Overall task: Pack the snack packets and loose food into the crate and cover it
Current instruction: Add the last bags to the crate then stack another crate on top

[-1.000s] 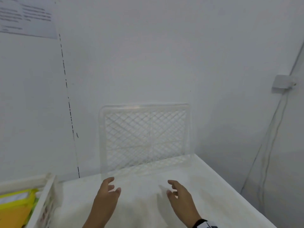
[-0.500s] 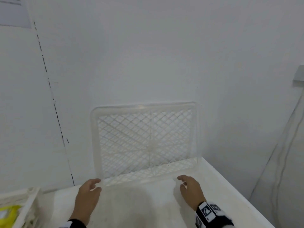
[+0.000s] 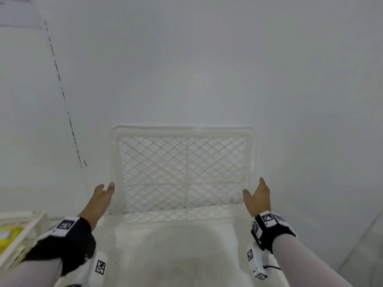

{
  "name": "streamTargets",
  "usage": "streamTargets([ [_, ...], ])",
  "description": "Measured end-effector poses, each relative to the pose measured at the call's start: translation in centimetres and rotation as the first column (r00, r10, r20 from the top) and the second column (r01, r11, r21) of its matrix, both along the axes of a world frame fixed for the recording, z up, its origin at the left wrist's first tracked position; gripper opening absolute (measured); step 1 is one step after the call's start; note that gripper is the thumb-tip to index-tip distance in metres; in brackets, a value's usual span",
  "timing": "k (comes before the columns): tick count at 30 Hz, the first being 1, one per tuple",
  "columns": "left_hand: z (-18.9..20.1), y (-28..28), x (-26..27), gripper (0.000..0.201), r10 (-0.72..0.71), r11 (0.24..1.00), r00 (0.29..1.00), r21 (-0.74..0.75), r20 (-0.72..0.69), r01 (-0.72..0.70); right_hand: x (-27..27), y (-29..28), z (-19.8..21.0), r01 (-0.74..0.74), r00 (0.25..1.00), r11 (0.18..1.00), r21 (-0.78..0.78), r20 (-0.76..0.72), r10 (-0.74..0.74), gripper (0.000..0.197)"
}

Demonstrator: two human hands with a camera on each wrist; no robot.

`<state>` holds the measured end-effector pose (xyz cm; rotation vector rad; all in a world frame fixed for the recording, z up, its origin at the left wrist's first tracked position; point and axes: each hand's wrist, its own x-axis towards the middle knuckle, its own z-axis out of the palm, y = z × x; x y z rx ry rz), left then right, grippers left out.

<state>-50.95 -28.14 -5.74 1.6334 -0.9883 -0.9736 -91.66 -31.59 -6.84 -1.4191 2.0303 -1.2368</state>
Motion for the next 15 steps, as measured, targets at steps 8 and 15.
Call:
streamTargets([
  [8,2.3,0.2,-1.3,0.073,-0.059,0.996,0.982,0.054,-0.181,0.070,-2.0,-2.4,1.8,-0.209,0.967,0.970,0.127,0.172,0.186,0.082],
  [15,3.5,2.1,-1.0,0.067,-0.075,0.997,0.992,-0.024,-0.106,0.073,-1.4,-2.1,1.7,-0.108,0.978,0.993,-0.043,0.176,0.114,0.059],
])
